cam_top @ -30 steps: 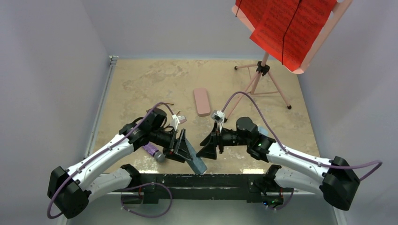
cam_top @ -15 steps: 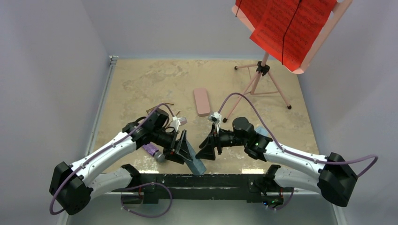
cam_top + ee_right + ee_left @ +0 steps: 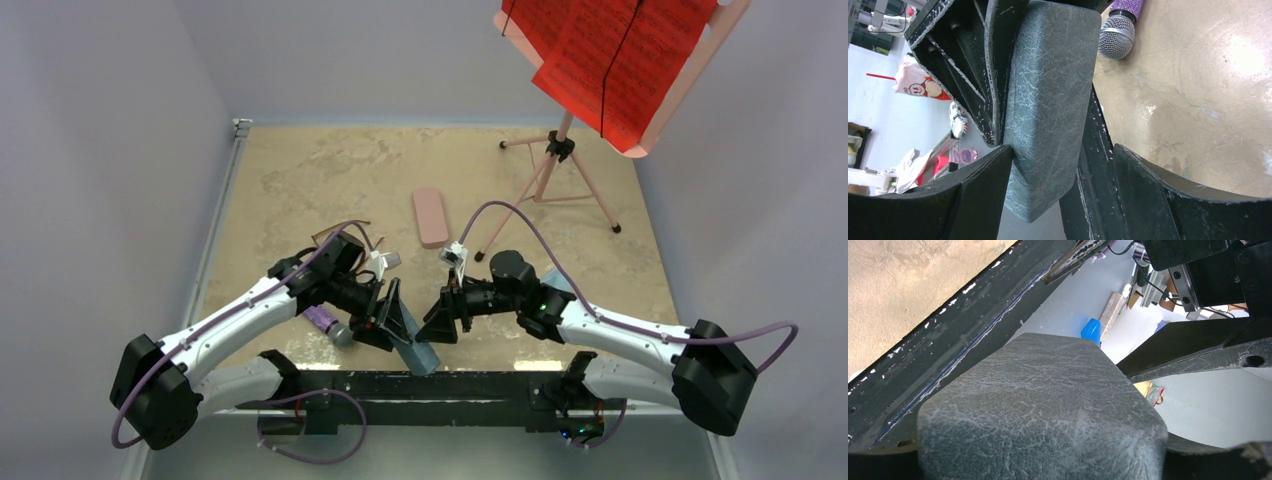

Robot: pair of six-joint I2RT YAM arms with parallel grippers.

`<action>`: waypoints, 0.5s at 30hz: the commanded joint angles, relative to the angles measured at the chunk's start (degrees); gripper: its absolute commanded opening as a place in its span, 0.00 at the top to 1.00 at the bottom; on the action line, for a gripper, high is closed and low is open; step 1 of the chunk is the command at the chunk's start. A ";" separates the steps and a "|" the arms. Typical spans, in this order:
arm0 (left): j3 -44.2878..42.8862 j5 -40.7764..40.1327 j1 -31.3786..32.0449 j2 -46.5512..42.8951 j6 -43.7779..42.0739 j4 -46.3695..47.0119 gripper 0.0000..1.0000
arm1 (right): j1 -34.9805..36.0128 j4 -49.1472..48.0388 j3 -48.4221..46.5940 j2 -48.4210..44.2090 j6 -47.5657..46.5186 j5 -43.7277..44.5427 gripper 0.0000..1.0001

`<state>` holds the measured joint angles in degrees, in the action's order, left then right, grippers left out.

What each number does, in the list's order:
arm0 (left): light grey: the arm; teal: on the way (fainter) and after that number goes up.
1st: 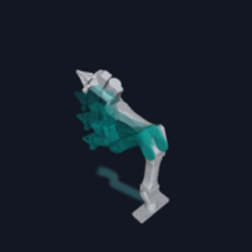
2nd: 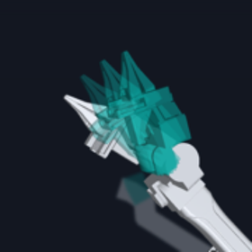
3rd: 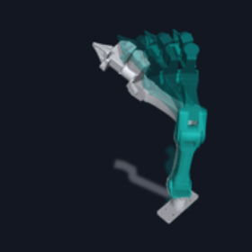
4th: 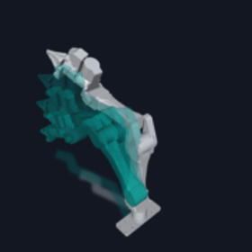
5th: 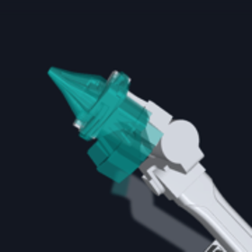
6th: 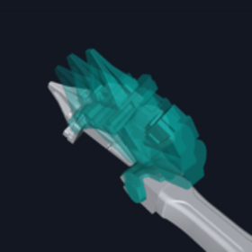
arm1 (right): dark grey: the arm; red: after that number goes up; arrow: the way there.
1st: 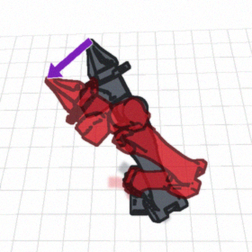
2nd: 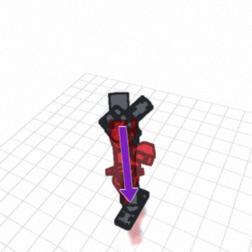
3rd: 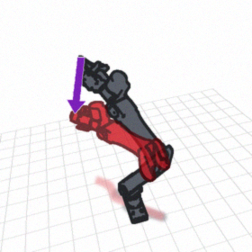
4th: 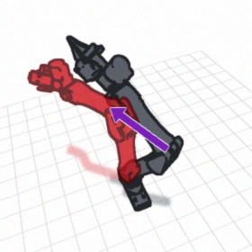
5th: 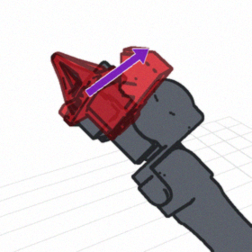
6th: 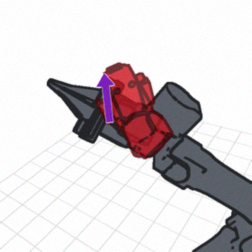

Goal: Organize the sunglasses

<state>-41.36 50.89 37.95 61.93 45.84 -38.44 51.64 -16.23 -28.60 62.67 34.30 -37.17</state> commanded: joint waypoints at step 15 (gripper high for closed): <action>-1.69 9.05 0.02 -7.56 -0.59 5.76 1.00 | -4.20 14.05 -2.02 3.86 4.66 17.61 0.37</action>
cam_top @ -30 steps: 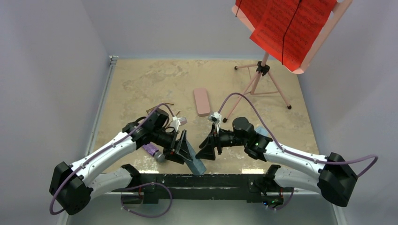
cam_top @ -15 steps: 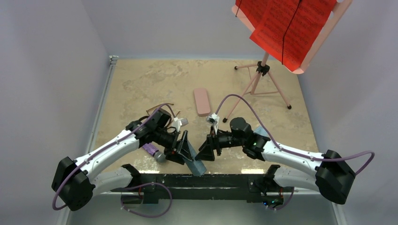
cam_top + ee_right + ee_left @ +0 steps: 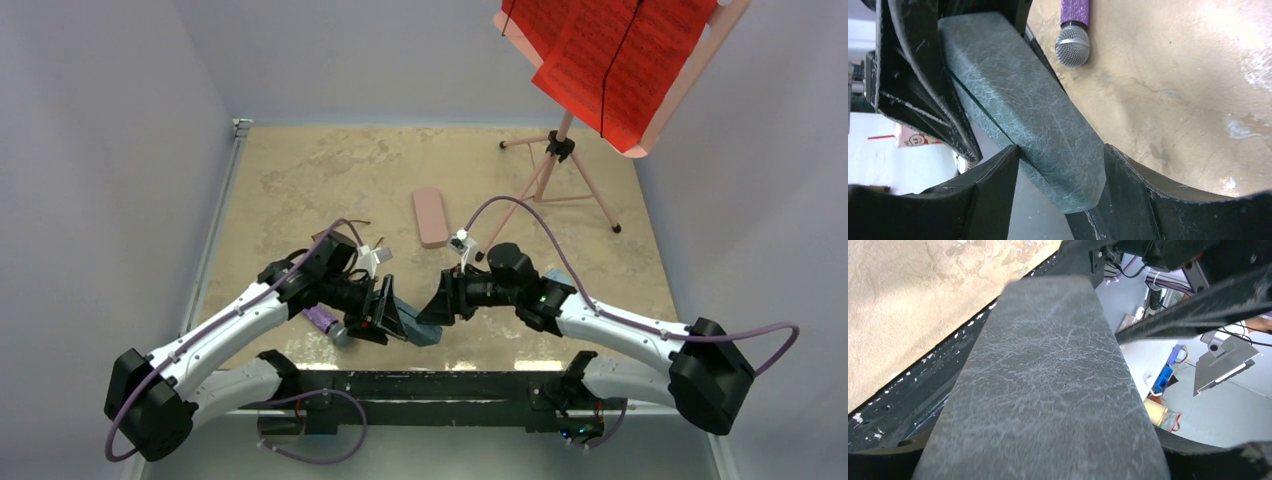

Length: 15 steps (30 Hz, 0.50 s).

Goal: Organize the sunglasses

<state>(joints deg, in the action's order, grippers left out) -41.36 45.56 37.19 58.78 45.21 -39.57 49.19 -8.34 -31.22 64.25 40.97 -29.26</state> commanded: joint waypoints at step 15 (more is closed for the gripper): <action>2.21 19.27 0.79 1.16 5.96 28.24 1.00 | -0.58 -7.65 1.48 4.41 -13.04 -22.58 0.22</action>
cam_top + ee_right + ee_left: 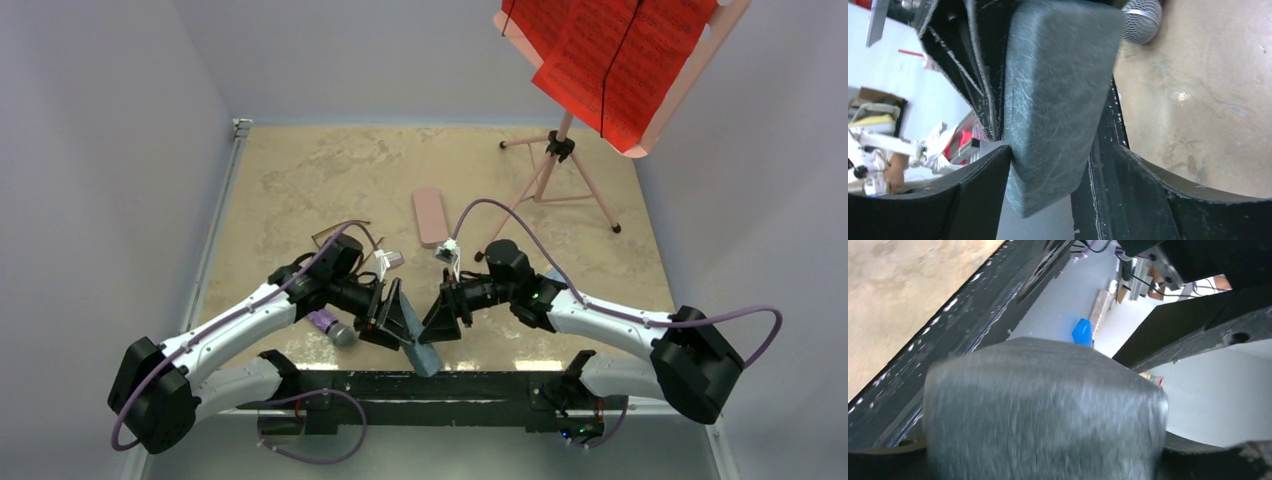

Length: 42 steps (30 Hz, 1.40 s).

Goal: Organize the sunglasses

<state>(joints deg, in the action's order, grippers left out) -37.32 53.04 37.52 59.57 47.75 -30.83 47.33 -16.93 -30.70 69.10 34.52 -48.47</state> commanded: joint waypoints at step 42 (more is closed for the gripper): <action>12.83 -34.05 0.65 -8.36 19.86 10.01 0.00 | 22.57 22.98 -9.64 10.90 13.47 44.62 0.32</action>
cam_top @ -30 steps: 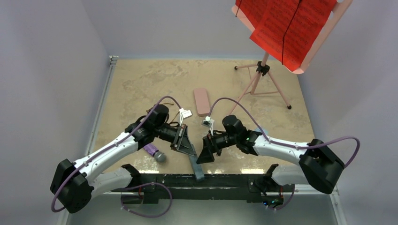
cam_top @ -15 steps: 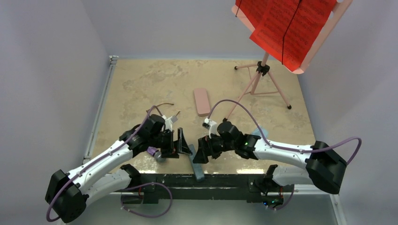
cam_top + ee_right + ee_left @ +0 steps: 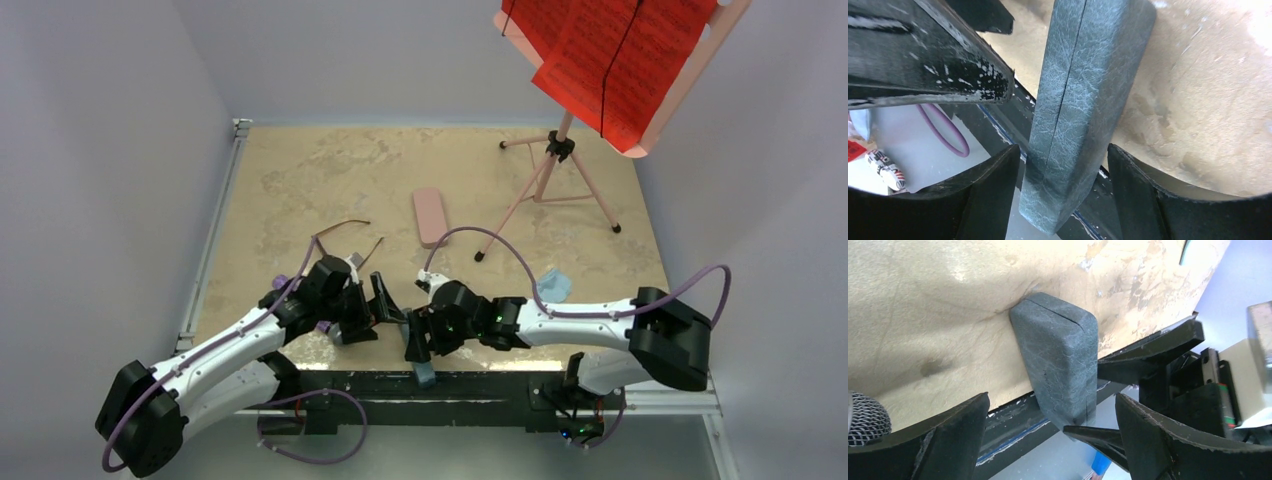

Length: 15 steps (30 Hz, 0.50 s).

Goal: Organize the sunglasses

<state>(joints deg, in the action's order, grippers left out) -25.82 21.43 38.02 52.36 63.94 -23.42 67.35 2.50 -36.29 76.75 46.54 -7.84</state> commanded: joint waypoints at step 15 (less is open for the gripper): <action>4.35 2.82 0.21 -2.81 5.99 22.31 0.00 | 4.02 8.81 -6.27 -6.47 11.49 19.11 0.66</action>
<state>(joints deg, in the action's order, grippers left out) -20.75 21.93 38.02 49.45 69.12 -10.04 71.24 12.73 -41.65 74.19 54.57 5.65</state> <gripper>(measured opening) 0.996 0.428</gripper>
